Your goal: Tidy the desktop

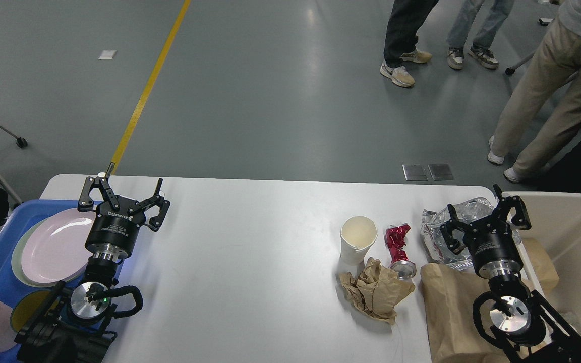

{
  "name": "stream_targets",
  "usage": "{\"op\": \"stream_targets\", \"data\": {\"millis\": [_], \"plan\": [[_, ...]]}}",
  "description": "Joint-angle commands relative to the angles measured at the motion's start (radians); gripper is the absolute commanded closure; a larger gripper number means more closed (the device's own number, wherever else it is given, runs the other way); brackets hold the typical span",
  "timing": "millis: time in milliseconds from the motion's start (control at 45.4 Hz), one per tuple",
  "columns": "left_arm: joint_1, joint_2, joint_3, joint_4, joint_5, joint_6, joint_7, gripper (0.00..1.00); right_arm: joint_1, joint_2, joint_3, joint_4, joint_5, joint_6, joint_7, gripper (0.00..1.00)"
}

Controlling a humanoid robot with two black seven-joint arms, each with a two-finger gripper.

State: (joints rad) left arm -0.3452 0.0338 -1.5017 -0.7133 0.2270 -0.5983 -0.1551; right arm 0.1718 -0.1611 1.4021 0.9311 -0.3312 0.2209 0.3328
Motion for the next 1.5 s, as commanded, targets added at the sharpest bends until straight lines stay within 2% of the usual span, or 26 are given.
{"op": "stream_targets", "data": {"millis": [0, 617, 1079, 1321, 1475], "plan": [[0.000, 0.000, 0.000, 0.000, 0.000, 0.000, 0.000, 0.03, 0.000, 0.000, 0.000, 0.000, 0.000, 0.000, 0.000, 0.00], [0.002, 0.001, 0.000, 0.000, 0.000, -0.003, 0.000, 0.03, 0.005, 0.003, -0.002, -0.003, -0.002, -0.001, 0.000, 0.00], [0.002, 0.001, 0.003, 0.000, 0.000, -0.003, 0.000, 0.03, 0.087, 0.031, -0.052, -0.066, 0.004, -0.015, -0.008, 0.00], [0.003, 0.001, 0.003, 0.000, 0.000, -0.008, 0.002, 0.03, 0.199, 0.018, -0.055, -0.236, 0.113, -0.023, -0.009, 0.00], [0.003, 0.001, 0.003, 0.000, 0.000, -0.008, 0.002, 0.03, 0.189, 0.020, -0.058, -0.302, 0.116, -0.040, -0.005, 0.00]]}}
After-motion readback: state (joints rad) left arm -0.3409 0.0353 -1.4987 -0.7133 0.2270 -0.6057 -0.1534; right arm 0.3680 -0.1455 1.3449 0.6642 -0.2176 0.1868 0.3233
